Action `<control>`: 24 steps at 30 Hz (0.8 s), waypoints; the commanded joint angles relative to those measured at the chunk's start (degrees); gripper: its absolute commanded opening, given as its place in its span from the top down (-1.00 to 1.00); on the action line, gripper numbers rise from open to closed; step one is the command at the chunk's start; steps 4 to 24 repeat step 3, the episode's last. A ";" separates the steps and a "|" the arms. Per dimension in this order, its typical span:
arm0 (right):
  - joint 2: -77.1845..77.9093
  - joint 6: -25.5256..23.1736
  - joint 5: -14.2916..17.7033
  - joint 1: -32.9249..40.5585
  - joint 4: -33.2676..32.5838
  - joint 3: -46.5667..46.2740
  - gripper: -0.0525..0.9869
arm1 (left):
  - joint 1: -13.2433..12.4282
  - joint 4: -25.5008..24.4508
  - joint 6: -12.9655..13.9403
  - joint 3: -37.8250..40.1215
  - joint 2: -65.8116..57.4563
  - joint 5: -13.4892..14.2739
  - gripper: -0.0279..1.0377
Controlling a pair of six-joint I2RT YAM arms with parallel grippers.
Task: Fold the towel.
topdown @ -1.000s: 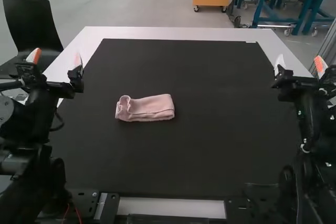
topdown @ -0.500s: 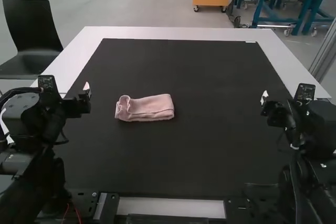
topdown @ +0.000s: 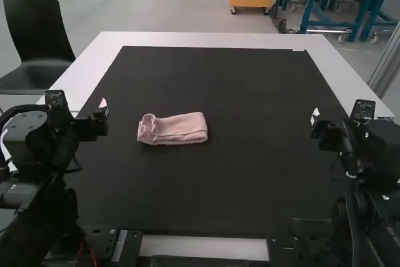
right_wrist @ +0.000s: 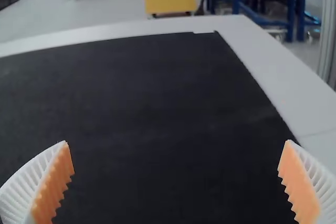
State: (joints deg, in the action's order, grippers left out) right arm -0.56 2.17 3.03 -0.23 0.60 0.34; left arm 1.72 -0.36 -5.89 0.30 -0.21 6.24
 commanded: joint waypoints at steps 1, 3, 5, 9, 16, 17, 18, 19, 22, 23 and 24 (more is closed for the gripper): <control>0.47 0.37 -0.13 0.05 0.10 -0.34 -0.85 | -0.49 0.54 -0.61 -0.30 0.21 0.62 -0.87; 0.47 0.37 -0.13 0.05 0.10 -0.34 -0.85 | -0.49 0.54 -0.61 -0.30 0.21 0.62 -0.87; 0.47 0.37 -0.13 0.05 0.10 -0.34 -0.85 | -0.49 0.54 -0.61 -0.30 0.21 0.62 -0.87; 0.47 0.37 -0.13 0.05 0.10 -0.34 -0.85 | -0.49 0.54 -0.61 -0.30 0.21 0.62 -0.87; 0.47 0.37 -0.13 0.05 0.10 -0.34 -0.85 | -0.49 0.54 -0.61 -0.30 0.21 0.62 -0.87; 0.47 0.37 -0.13 0.05 0.10 -0.34 -0.85 | -0.49 0.54 -0.61 -0.30 0.21 0.62 -0.87; 0.47 0.37 -0.13 0.05 0.10 -0.34 -0.85 | -0.49 0.54 -0.61 -0.30 0.21 0.62 -0.87; 0.47 0.37 -0.13 0.05 0.10 -0.34 -0.85 | -0.49 0.54 -0.61 -0.30 0.21 0.62 -0.87; 0.47 0.37 -0.13 0.05 0.10 -0.34 -0.85 | -0.49 0.54 -0.61 -0.30 0.21 0.62 -0.87; 0.47 0.37 -0.13 0.05 0.10 -0.34 -0.85 | -0.49 0.54 -0.61 -0.30 0.21 0.62 -0.87; 0.47 0.37 -0.13 0.05 0.10 -0.34 -0.85 | -0.49 0.54 -0.61 -0.30 0.21 0.62 -0.87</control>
